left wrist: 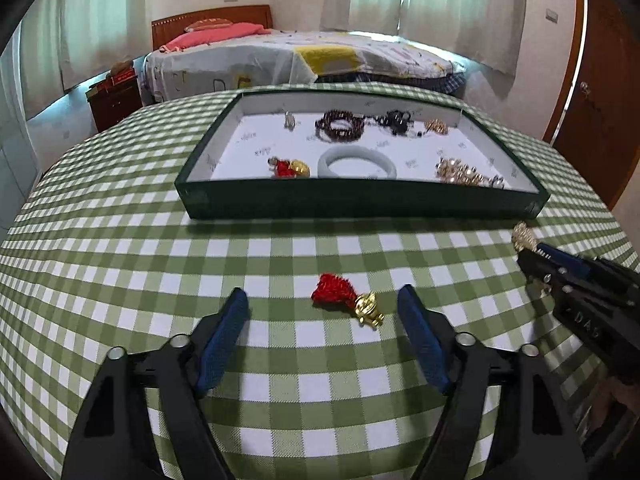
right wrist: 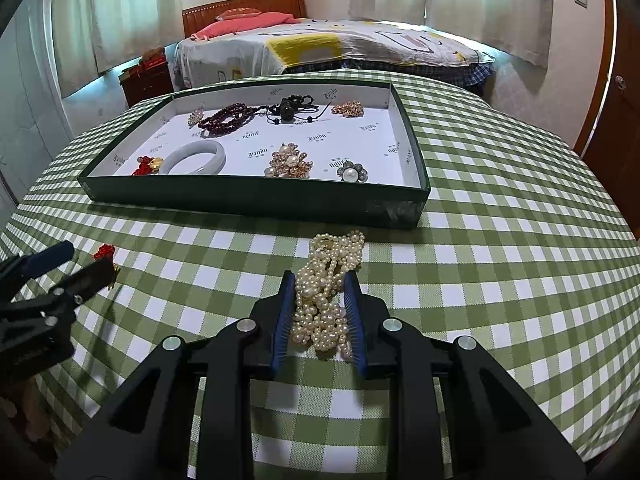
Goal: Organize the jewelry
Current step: 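Grasp the pearl necklace with the right gripper while the left gripper grasps the red tassel with gold charm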
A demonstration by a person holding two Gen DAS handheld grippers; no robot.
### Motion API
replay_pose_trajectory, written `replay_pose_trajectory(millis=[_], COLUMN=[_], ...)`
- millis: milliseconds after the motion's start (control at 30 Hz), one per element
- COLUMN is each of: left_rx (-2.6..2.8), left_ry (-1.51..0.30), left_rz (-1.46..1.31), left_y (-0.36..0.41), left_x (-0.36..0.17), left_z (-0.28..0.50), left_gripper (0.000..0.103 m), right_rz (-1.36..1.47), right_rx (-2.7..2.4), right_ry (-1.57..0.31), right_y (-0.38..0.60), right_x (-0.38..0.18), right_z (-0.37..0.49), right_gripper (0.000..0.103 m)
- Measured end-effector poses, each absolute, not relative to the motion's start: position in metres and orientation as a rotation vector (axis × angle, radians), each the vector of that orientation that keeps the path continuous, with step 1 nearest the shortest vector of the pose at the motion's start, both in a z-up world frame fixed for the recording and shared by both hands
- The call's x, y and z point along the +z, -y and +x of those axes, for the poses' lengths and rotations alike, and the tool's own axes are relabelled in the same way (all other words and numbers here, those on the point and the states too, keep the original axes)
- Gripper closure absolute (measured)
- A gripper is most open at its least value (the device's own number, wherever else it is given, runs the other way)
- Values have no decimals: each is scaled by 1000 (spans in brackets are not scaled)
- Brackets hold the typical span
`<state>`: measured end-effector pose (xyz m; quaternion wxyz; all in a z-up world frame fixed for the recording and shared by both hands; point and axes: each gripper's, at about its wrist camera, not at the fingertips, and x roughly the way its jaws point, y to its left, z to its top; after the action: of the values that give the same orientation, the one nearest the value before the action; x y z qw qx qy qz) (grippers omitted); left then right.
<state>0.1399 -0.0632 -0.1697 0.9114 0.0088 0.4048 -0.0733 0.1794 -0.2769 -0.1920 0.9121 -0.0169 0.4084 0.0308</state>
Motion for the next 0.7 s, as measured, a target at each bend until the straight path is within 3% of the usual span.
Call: replay_pose_trajectory(millis=[200, 633, 700], left_rx=[-124, -148, -153], left_ry=[-843, -840, -836], left_rz=[14, 14, 15], left_y=[54, 59, 59], left_x=[-169, -168, -168], left_z=[137, 144, 144], left_gripper=[47, 49, 61], right_rz=[-31, -30, -29], right_rx=[64, 64, 64], right_ry=[-840, -838, -837], right_y=[277, 276, 276], right_x=[-192, -191, -191], right_z=[180, 179, 179], right_gripper=[78, 78, 78])
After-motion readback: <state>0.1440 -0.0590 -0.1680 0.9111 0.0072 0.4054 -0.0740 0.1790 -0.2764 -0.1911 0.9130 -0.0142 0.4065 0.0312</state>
